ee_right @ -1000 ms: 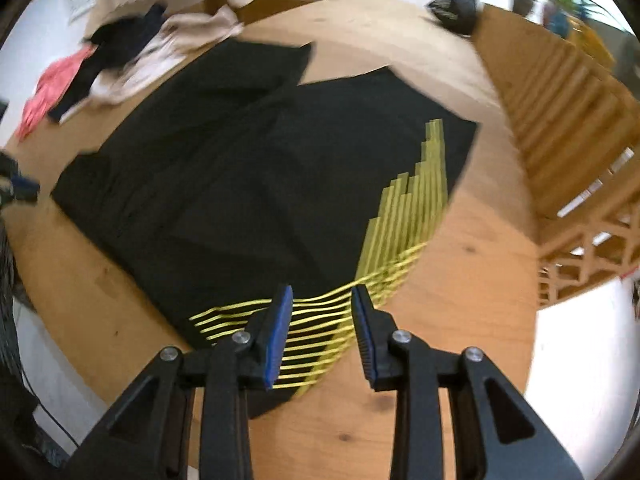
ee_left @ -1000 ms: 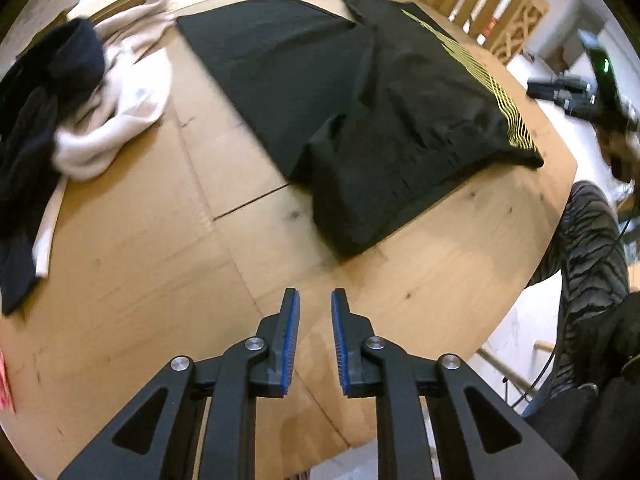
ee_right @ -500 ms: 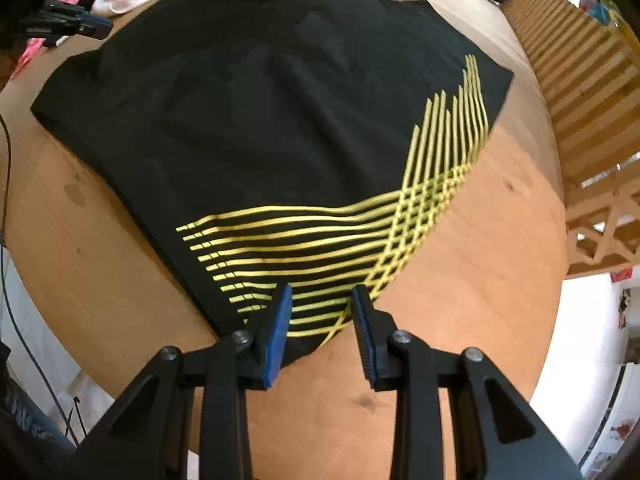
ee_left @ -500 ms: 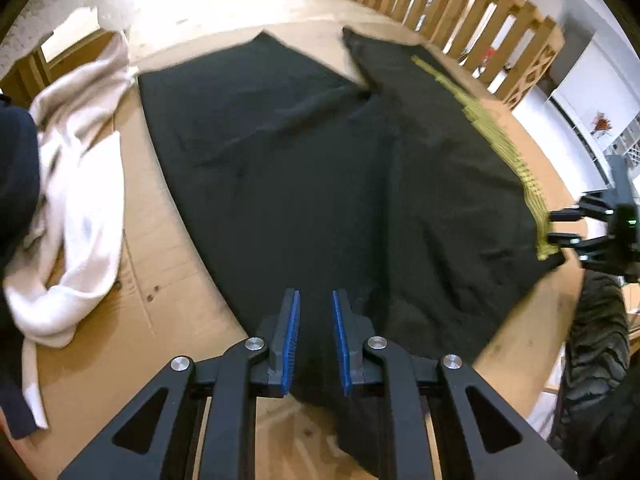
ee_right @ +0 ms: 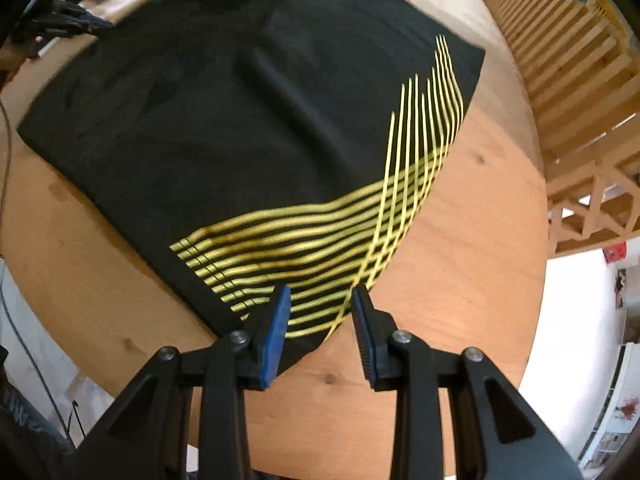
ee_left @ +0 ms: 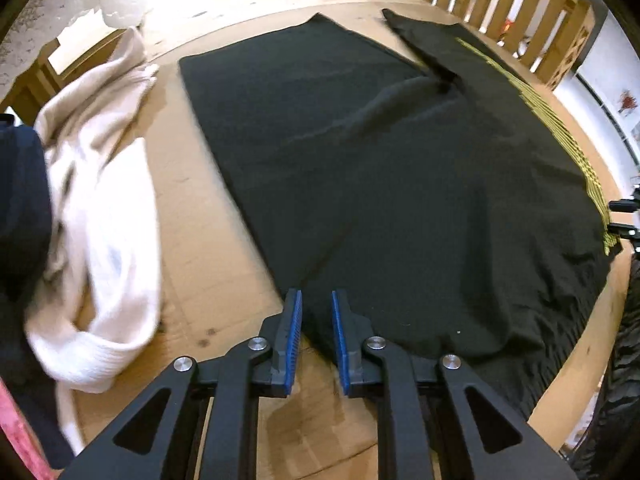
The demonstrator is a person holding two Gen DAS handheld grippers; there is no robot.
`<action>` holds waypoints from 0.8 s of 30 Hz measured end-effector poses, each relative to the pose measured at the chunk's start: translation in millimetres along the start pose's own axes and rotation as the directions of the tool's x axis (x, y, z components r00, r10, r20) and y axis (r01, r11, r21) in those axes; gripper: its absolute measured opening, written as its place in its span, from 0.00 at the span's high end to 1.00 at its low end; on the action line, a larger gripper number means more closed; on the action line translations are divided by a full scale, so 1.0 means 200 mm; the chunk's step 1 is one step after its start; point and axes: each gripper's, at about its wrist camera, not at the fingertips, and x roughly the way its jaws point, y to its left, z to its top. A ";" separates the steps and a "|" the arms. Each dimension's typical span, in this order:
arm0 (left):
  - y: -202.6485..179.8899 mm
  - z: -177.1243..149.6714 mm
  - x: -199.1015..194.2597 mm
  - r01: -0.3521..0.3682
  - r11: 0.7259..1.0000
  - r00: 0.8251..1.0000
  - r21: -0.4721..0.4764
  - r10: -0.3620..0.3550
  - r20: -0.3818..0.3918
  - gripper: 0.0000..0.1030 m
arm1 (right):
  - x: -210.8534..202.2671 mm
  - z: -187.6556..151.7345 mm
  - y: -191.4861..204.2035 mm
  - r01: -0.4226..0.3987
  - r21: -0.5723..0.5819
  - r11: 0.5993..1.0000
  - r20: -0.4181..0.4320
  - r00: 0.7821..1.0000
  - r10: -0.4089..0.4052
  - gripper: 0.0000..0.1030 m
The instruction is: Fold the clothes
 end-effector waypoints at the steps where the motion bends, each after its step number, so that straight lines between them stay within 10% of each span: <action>1: 0.00 0.00 -0.05 -0.006 1.000 1.000 -0.002 0.006 0.020 0.86 | -0.04 0.01 -0.03 -0.009 0.022 1.000 0.029 1.000 0.008 0.70; 8: -0.64 0.03 -0.38 0.120 0.964 0.982 0.239 -0.150 0.113 0.80 | -0.27 0.10 -0.49 0.077 0.236 0.969 0.219 0.967 -0.130 0.68; 14: -1.47 0.03 -0.24 0.303 0.816 0.933 0.492 -0.359 0.022 0.72 | -0.27 0.27 -0.78 0.071 0.342 0.937 0.290 0.941 -0.177 0.68; 19: -1.81 0.04 -0.10 0.326 0.725 0.922 0.607 -0.385 -0.036 0.73 | -0.28 0.20 -0.80 0.030 0.387 0.921 0.372 0.910 -0.186 0.68; 24: -1.96 0.04 0.03 0.311 0.691 0.934 0.652 -0.350 -0.074 0.73 | -0.21 0.18 -0.83 0.024 0.401 0.916 0.359 0.916 -0.181 0.58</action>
